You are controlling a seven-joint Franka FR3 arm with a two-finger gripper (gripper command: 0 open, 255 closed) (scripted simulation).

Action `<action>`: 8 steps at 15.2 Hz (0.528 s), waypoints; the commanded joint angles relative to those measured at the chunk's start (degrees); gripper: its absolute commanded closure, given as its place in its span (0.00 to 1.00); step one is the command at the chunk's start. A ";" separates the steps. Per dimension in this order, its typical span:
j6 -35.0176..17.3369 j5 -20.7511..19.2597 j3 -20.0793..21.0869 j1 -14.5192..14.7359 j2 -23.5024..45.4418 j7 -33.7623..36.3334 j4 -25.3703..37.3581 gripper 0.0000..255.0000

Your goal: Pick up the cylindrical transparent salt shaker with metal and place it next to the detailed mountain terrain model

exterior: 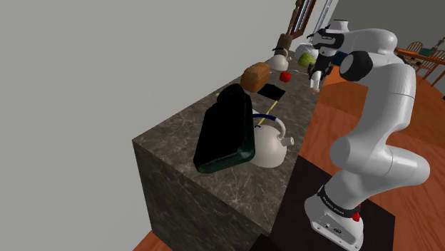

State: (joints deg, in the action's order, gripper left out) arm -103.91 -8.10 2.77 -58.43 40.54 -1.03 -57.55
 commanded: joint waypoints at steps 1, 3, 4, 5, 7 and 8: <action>-1.68 -0.04 0.00 -0.09 -0.23 0.15 -1.87 1.00; -3.27 -0.09 -0.01 -0.14 -0.32 0.33 -3.56 1.00; -4.06 -0.12 -0.01 -0.16 -0.35 0.42 -4.39 1.00; -4.80 -0.15 -0.02 -0.18 -0.32 0.51 -5.10 1.00; -6.27 -0.21 -0.04 -0.22 -0.24 0.68 -6.50 1.00; -6.99 -0.24 -0.05 -0.23 -0.17 0.76 -7.15 1.00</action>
State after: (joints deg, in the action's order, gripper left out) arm -110.23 -8.33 2.73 -58.59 40.36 -0.28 -64.09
